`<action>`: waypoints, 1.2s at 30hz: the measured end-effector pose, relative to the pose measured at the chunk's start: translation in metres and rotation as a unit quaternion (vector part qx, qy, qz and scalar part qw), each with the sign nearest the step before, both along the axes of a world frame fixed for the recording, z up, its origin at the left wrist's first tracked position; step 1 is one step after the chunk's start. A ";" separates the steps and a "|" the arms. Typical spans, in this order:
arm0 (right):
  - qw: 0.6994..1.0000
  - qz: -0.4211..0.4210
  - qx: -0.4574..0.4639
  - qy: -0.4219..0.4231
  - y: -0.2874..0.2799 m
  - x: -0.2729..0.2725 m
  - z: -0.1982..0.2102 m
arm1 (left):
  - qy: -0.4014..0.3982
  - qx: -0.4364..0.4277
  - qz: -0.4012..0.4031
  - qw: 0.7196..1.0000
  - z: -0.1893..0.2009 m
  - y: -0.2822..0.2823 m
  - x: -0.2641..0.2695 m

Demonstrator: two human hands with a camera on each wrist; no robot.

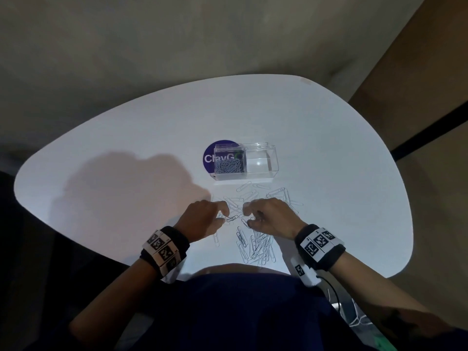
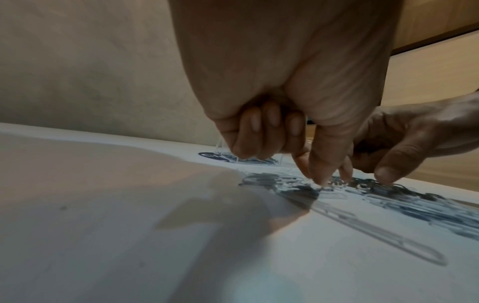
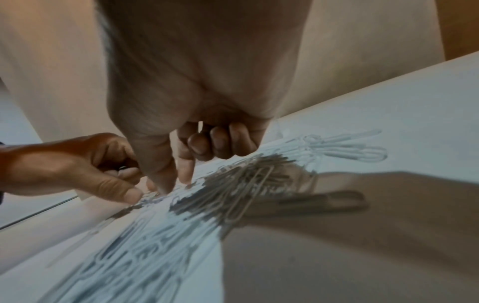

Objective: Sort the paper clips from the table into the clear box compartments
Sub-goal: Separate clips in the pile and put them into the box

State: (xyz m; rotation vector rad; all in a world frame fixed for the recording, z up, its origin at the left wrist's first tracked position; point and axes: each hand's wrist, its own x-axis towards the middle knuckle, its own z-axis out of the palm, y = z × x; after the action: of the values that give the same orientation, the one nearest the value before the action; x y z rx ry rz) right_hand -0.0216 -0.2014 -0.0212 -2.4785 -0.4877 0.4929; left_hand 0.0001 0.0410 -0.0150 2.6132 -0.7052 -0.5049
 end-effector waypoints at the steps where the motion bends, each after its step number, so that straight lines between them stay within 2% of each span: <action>1: 1.000 0.011 -0.002 -0.004 0.003 -0.002 0.000 | -0.002 -0.009 -0.001 1.000 0.000 -0.001 -0.001; 5: 0.998 0.038 -0.043 -0.020 0.016 -0.006 -0.002 | -0.015 -0.012 0.009 1.000 -0.002 -0.008 -0.007; 10: 0.998 -0.030 -0.056 0.001 0.019 -0.006 -0.001 | -0.060 0.006 0.011 0.998 -0.007 -0.019 -0.009; 14: 0.997 -0.062 -0.051 0.012 0.017 -0.005 -0.004 | -0.022 -0.018 0.033 0.999 -0.004 -0.023 -0.005; 17: 0.997 -0.061 -0.026 0.040 0.016 -0.005 -0.005 | 0.064 -0.087 0.088 0.990 0.003 -0.024 0.000; 19: 0.997 -0.059 -0.009 0.047 0.015 -0.006 -0.006 | 0.141 -0.146 0.134 0.970 0.007 -0.021 0.005; 20: 0.996 -0.066 0.011 0.051 0.015 -0.007 -0.006 | 0.194 -0.196 0.168 0.946 0.009 -0.018 0.006; 23: 0.971 -0.132 0.161 0.120 0.010 -0.005 -0.004 | 0.334 -0.358 0.252 0.834 0.009 -0.008 0.010; 25: 0.931 -0.186 0.257 0.181 0.007 -0.002 0.000 | 0.363 -0.394 0.270 0.800 0.009 -0.004 0.011; 28: 0.871 -0.249 0.334 0.262 0.005 0.001 0.010 | 0.375 -0.415 0.261 0.787 0.009 -0.002 0.013; 31: 0.855 -0.242 0.354 0.292 0.007 0.001 0.018 | 0.380 -0.426 0.260 0.779 0.008 -0.003 0.013; 33: 0.862 -0.213 0.356 0.292 0.012 -0.002 0.024 | 0.393 -0.427 0.254 0.774 0.009 -0.004 0.012; 35: 0.894 -0.169 0.321 0.264 0.016 -0.003 0.022 | 0.388 -0.407 0.257 0.786 0.009 -0.007 0.010; 36: 0.914 -0.142 0.289 0.246 0.018 -0.003 0.020 | 0.375 -0.387 0.260 0.801 0.010 -0.008 0.009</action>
State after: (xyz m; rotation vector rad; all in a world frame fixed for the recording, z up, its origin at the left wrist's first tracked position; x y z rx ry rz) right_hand -0.0245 -0.1839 -0.0012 -1.7310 -0.0440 0.7038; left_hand 0.0094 0.0326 -0.0052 1.5174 0.0978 -0.7848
